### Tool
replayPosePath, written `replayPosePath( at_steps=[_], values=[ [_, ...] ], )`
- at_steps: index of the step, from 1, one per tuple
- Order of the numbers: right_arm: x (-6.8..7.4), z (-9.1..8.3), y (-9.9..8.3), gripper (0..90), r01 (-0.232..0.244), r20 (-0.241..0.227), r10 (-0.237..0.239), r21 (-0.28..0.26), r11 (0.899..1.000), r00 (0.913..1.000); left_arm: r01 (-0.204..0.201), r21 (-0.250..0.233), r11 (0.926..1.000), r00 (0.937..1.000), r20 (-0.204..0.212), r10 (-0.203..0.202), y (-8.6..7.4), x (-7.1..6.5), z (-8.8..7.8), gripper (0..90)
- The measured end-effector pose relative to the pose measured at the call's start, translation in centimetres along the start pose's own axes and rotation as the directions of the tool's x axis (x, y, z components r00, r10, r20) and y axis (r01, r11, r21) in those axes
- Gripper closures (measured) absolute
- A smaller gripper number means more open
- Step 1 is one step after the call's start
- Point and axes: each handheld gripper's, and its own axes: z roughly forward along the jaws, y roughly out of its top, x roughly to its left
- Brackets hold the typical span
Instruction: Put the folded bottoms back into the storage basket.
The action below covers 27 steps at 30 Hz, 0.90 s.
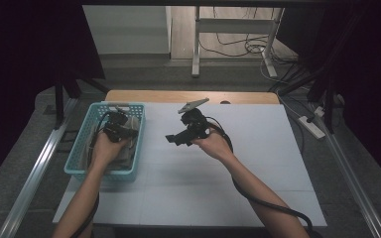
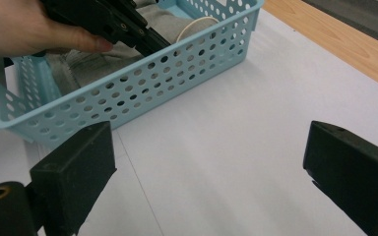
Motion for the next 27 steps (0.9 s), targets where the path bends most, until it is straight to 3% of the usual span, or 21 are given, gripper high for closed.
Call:
replayPosePath(
  at_steps=[6, 9, 14, 27],
  values=[
    [-0.3, -1.3, -1.2, 5.9, -0.009, 0.002, 0.009, 0.0, 1.0, 1.0, 0.02, 0.06, 0.998, 0.9997, -0.015, -0.019, 0.2, 0.2, 1.1, 88.7],
    [-0.4, -1.7, -1.8, 5.9, -0.015, 0.002, 0.015, -0.001, 1.0, 0.9999, 0.016, 0.067, 0.9976, 0.9996, -0.024, -0.014, 0.0, 0.1, 1.7, 88.8],
    [-0.7, -2.1, -2.8, 5.9, -0.032, -0.003, 0.032, -0.012, 0.999, 0.9995, 0.014, 0.05, 0.9987, 0.9999, -0.01, -0.013, -0.1, 0.3, 1.3, 87.2],
    [-0.6, -3.2, -4.1, 5.9, -0.061, -0.018, 0.061, -0.016, 0.998, 0.998, 0.008, -0.027, 0.9996, 0.9997, 0.022, -0.007, -0.9, 0.1, -1.2, 68.6]
  ],
)
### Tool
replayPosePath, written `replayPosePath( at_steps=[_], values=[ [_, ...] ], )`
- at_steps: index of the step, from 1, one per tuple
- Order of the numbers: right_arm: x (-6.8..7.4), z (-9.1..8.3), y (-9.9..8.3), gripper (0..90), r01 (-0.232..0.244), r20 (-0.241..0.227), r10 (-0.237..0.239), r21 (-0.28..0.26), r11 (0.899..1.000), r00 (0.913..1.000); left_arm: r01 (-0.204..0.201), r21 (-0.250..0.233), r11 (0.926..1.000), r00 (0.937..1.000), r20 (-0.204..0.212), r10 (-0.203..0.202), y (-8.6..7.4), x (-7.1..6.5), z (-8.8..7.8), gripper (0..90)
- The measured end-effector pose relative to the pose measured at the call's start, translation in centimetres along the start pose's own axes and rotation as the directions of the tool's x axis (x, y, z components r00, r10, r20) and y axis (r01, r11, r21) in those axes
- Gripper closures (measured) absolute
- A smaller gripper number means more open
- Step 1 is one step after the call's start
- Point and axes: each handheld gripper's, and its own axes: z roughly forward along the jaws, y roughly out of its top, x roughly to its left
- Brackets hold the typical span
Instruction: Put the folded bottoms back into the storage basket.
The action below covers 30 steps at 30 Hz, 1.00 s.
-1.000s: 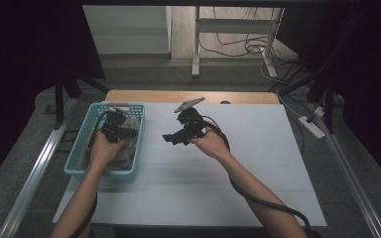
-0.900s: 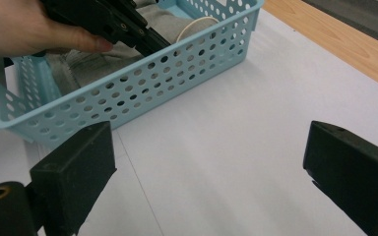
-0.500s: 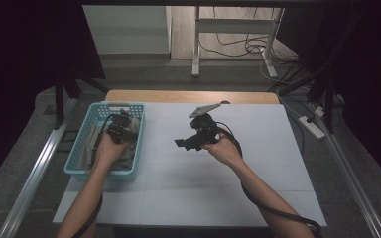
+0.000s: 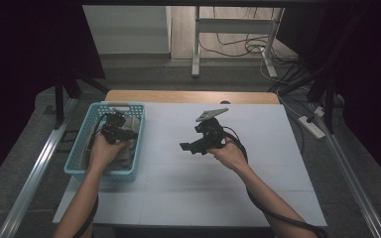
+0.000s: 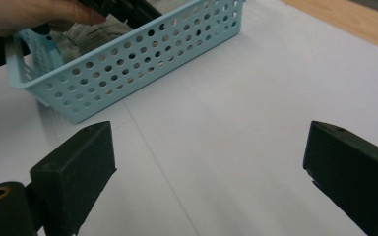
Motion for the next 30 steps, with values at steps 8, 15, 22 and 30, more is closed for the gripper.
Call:
replayPosePath(
  at_steps=[8, 15, 22, 30],
  values=[
    [0.6, -0.1, -0.3, 3.2, -0.009, -0.029, 0.01, 0.034, 0.999, 0.9995, -0.007, -0.052, 0.9986, 0.9994, 0.034, 0.009, -0.6, 0.0, -1.6, 54.9],
    [0.9, 0.0, -0.6, 3.2, 0.001, -0.007, -0.001, 0.044, 0.999, 1.0, -0.043, -0.061, 0.9972, 0.9981, 0.04, 0.046, -1.1, -0.9, -2.5, 43.4],
    [0.9, -0.3, -0.8, 2.4, 0.011, -0.014, -0.01, 0.041, 0.999, 0.9998, -0.045, -0.13, 0.9905, 0.9949, 0.084, 0.056, -1.8, -1.9, -3.9, 34.9],
    [1.2, -0.5, -1.2, 1.4, 0.022, 0.009, -0.022, 0.054, 0.998, 0.9997, -0.038, -0.179, 0.983, 0.9881, 0.14, 0.063, -2.3, -3.4, -4.2, 21.2]
  ],
)
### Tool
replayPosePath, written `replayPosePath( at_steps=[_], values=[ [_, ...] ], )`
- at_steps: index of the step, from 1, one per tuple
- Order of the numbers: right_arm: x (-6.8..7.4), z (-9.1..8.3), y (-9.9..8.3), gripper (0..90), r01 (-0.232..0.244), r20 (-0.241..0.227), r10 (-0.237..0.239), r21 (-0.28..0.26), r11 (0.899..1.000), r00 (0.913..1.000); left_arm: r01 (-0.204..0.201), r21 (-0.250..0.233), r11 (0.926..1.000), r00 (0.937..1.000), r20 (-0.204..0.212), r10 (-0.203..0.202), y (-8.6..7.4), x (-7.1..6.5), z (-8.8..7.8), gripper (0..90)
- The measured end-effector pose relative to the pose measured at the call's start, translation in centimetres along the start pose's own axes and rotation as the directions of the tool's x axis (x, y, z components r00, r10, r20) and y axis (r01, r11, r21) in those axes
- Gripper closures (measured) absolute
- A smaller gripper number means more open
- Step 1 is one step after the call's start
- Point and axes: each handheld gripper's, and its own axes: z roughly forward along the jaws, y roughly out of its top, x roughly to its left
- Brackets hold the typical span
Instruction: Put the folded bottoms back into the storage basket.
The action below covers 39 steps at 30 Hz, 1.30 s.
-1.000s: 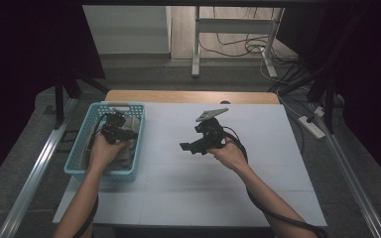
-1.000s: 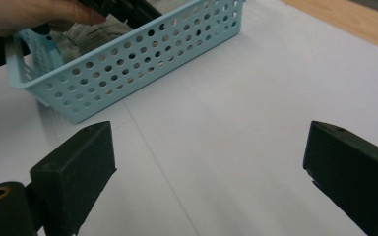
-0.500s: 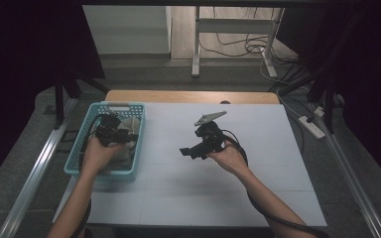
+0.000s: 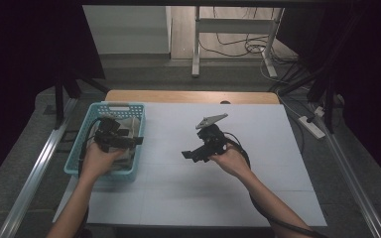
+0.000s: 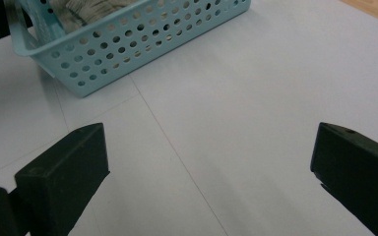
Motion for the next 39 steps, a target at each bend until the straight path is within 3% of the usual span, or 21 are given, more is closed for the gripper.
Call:
replayPosePath(
  at_steps=[7, 12, 25, 32, 39],
  values=[
    [0.2, -0.1, -0.1, 0.0, 0.01, 0.01, -0.01, -0.004, 1.0, 0.9999, -0.026, -0.021, 0.9994, 0.9981, 0.056, 0.027, -0.9, -1.7, -0.5, 13.1],
    [0.4, -0.3, -0.3, 0.0, 0.021, 0.013, -0.021, -0.005, 1.0, 0.9997, -0.051, -0.027, 0.9984, 0.9965, 0.065, 0.052, -1.7, -2.5, -0.7, 8.4],
    [1.4, -1.1, -0.6, 0.0, 0.05, 0.018, -0.05, -0.007, 0.999, 0.9986, -0.053, -0.069, 0.9962, 0.9923, 0.109, 0.06, -4.0, -4.0, -2.0, 1.9],
    [1.9, -1.4, -1.2, 0.0, 0.064, 0.023, -0.064, -0.004, 0.998, 0.9977, -0.034, -0.092, 0.9952, 0.9879, 0.148, 0.048, -5.6, -4.4, -3.0, 0.8],
    [2.3, -2.1, -1.8, 0.0, 0.064, 0.024, -0.064, -0.01, 0.998, 0.9977, -0.051, -0.087, 0.9949, 0.9859, 0.155, 0.064, -6.9, -5.2, -3.9, 0.6]
  ],
)
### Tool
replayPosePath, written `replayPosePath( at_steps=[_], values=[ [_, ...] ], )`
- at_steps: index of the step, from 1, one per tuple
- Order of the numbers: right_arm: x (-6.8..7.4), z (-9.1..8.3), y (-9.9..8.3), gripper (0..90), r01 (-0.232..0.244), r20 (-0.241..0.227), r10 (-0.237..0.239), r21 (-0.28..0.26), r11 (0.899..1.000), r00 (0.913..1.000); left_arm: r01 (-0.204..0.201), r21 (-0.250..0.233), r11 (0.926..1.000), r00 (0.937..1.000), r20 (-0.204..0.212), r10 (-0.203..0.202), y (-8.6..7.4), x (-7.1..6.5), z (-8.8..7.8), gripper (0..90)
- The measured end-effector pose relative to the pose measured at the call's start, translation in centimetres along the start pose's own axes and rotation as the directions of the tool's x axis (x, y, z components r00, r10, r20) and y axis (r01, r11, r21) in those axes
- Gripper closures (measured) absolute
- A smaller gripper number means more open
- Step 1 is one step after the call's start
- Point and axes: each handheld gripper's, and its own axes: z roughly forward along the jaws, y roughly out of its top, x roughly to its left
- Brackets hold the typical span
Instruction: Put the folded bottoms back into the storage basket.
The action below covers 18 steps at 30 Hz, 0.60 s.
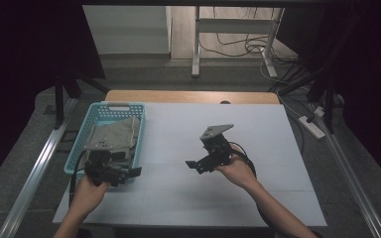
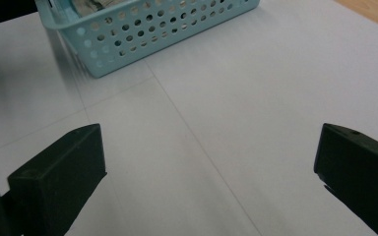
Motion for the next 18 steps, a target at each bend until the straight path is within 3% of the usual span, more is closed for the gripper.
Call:
replayPosePath(
  at_steps=[3, 13, 18],
  values=[
    [0.1, -0.3, -0.3, 0.0, -0.004, 0.001, 0.004, 0.006, 1.0, 1.0, -0.004, 0.013, 0.9999, 0.9998, 0.02, 0.003, -0.4, -0.4, -0.2, 1.8],
    [0.6, -0.7, -1.3, 0.0, 0.0, 0.002, 0.0, 0.018, 1.0, 1.0, -0.059, 0.03, 0.9978, 0.9981, -0.014, 0.059, -2.1, -2.0, -1.4, 2.7],
    [1.1, -1.0, -1.7, 0.0, 0.005, -0.002, -0.005, 0.022, 1.0, 1.0, -0.052, 0.018, 0.9985, 0.9986, -0.007, 0.052, -3.3, -2.4, -2.2, 2.4]
  ],
)
